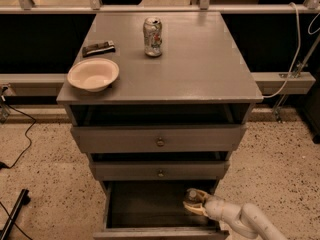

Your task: Place water bottle into bottom drawer

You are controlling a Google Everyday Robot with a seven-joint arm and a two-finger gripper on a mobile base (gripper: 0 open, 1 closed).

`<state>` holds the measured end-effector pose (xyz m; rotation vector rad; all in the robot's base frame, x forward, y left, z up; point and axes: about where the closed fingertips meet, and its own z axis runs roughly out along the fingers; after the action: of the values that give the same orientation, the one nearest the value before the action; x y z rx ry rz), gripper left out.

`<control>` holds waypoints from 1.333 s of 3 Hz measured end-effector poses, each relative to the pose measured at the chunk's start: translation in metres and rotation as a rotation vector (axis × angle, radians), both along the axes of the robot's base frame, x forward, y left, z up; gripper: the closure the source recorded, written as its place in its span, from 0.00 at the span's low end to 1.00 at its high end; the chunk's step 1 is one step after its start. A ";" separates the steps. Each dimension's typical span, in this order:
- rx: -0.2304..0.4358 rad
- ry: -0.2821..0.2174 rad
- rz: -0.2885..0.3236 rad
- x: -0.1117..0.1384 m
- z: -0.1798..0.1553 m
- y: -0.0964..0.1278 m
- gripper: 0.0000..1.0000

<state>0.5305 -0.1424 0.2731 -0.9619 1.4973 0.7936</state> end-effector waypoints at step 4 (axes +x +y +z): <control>0.061 0.026 0.018 0.008 -0.023 0.015 0.51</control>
Offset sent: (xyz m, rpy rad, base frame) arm 0.0099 0.0080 -0.0269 0.0421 0.0382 0.0236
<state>0.5386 -0.1278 0.2497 -0.9240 1.4797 0.8630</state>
